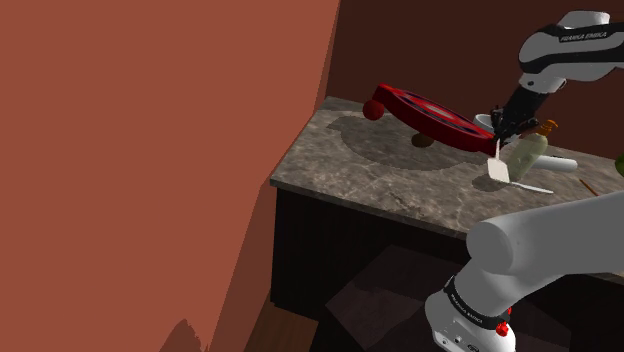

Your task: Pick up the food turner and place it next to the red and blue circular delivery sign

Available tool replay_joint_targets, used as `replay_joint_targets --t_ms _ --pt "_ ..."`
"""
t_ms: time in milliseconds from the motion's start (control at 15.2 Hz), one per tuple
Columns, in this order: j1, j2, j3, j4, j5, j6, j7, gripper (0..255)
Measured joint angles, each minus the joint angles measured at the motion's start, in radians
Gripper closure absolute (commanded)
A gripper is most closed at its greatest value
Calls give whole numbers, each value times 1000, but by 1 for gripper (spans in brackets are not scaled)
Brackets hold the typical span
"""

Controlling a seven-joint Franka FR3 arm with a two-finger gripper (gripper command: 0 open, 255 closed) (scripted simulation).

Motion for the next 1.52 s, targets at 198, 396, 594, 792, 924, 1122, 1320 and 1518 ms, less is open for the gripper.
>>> replay_joint_targets --t_ms 198,396,594,792,924,1122,1320,1518 --pt "-2 6 -10 -29 -4 35 -2 255" --pt "-2 14 -19 -64 -8 78 0 255" --pt "-6 15 -26 -106 -16 121 2 255" --pt "-8 27 -38 -138 -20 165 1 255" --pt "-7 38 -47 -154 -22 193 -2 255" --pt "-6 53 -56 -187 -25 239 1 255" --pt "-6 70 -69 -213 -28 283 -3 255" --pt "-2 96 -82 -234 -26 329 -6 255"
